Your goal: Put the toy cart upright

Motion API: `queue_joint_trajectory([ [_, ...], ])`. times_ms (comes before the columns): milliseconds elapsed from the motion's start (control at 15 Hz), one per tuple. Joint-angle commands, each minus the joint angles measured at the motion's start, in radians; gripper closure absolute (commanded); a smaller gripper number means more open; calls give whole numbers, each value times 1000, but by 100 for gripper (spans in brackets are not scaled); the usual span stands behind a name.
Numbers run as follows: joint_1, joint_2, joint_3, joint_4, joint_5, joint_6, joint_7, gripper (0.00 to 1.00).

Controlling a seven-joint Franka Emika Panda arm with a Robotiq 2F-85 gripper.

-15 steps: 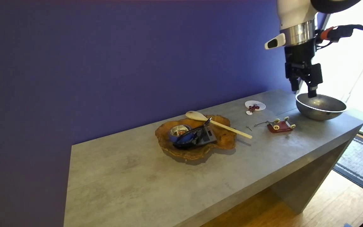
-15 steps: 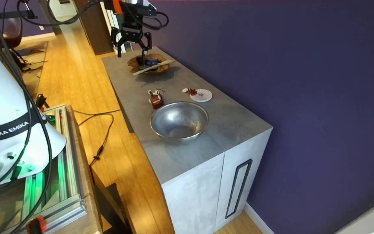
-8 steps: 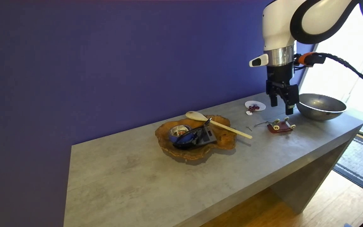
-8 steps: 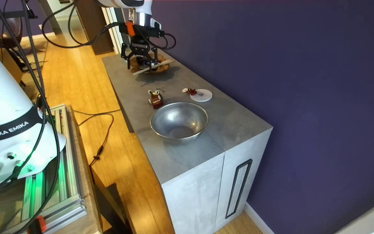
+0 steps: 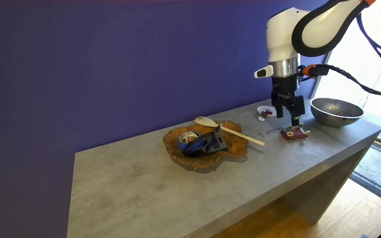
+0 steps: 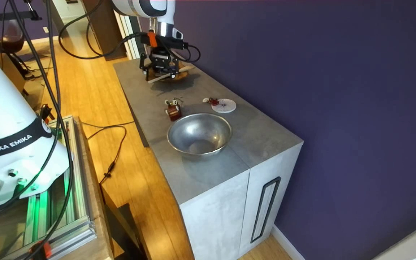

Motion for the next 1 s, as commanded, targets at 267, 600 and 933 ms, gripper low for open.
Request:
queue_joint_trajectory([
  [267,-52,106,11,69,18,23,125,0],
  [600,-51,150,5,105,-9,12,176,0],
  [933,-26,191,-22,133,-89,41,236,0],
])
